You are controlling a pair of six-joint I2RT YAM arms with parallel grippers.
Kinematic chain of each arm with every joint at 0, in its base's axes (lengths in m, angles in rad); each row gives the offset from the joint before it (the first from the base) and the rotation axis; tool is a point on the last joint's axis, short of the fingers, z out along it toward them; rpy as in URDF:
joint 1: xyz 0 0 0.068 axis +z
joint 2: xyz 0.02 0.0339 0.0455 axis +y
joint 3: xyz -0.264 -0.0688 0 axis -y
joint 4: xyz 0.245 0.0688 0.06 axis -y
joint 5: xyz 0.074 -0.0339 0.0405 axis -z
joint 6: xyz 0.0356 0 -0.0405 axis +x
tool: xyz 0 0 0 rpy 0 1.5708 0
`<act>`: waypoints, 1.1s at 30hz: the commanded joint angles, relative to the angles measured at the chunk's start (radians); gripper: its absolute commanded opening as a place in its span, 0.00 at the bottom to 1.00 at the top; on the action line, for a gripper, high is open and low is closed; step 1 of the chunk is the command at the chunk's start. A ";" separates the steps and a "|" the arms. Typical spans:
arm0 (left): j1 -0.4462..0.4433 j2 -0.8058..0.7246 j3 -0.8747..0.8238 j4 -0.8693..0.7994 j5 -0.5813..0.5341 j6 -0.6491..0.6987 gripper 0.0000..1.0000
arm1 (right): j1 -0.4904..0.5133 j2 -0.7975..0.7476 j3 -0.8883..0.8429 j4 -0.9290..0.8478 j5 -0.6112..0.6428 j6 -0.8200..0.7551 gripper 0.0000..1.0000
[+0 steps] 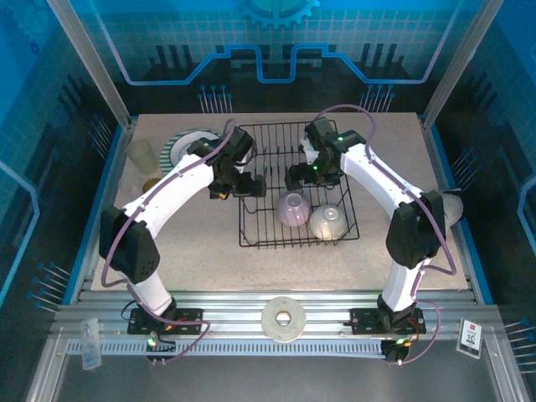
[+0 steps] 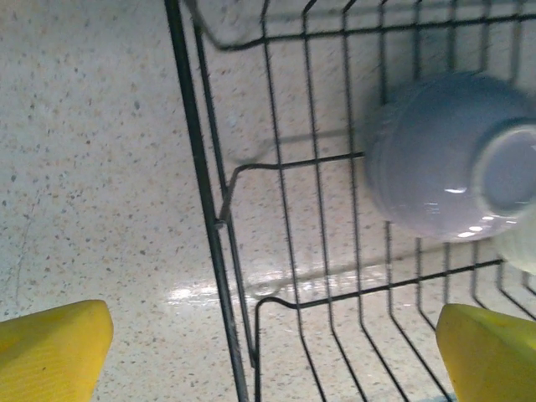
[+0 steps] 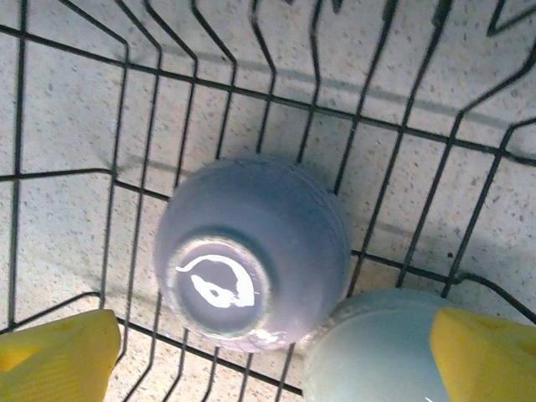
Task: Unload the mixed dishes from the dish rack
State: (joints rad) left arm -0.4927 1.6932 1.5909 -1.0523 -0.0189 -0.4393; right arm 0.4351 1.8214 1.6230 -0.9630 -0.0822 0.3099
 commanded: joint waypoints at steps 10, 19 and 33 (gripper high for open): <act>0.002 -0.048 -0.053 0.248 0.385 -0.129 0.99 | -0.069 0.030 -0.123 0.113 -0.192 -0.033 0.84; -0.008 0.000 -0.091 0.283 0.435 -0.159 0.99 | -0.075 0.070 -0.140 0.130 -0.200 -0.061 0.79; -0.016 0.086 -0.124 0.358 0.440 -0.223 0.99 | -0.098 0.110 -0.198 0.146 -0.185 -0.065 0.62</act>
State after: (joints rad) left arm -0.5022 1.7603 1.4811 -0.7261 0.3916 -0.6281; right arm 0.3565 1.8965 1.4662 -0.8112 -0.2955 0.2588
